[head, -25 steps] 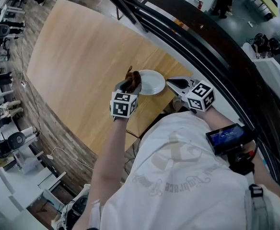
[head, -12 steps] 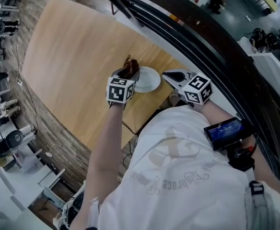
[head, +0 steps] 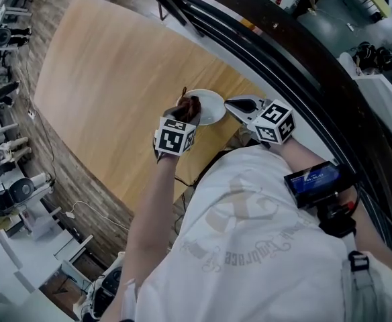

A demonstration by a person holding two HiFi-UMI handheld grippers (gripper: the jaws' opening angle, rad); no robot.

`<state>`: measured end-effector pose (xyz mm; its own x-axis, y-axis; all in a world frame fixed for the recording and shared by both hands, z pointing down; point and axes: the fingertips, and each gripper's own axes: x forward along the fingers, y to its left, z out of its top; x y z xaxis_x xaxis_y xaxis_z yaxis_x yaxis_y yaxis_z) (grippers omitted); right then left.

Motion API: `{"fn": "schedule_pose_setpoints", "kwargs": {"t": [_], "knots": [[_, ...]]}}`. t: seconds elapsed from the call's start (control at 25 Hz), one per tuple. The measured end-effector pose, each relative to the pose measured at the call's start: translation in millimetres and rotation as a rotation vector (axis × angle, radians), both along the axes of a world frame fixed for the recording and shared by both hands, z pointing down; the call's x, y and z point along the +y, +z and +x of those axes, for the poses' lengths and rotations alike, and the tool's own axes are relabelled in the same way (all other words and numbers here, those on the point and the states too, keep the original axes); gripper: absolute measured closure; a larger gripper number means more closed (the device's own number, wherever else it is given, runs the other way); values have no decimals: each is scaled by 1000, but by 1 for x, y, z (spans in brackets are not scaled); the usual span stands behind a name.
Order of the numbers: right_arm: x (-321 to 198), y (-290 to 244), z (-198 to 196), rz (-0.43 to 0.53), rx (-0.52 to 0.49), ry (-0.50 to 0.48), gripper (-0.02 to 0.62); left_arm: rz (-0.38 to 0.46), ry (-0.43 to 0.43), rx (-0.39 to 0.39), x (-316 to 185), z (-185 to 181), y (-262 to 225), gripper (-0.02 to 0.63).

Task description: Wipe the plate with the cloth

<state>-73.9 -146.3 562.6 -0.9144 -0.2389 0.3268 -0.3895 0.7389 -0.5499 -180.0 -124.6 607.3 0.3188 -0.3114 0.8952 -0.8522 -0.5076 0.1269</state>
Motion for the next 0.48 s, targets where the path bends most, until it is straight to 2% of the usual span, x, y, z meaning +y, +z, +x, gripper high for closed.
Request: {"fn": "schedule_pose_setpoints", "kwargs": {"t": [0.24,0.48], "knots": [[-2,1,5,1,-6,17,581,-1,-7,-4,6,3,4,436],[-7,5,16,-8,3,63,581,36,-15,-7,-28,4,6,437]]}}
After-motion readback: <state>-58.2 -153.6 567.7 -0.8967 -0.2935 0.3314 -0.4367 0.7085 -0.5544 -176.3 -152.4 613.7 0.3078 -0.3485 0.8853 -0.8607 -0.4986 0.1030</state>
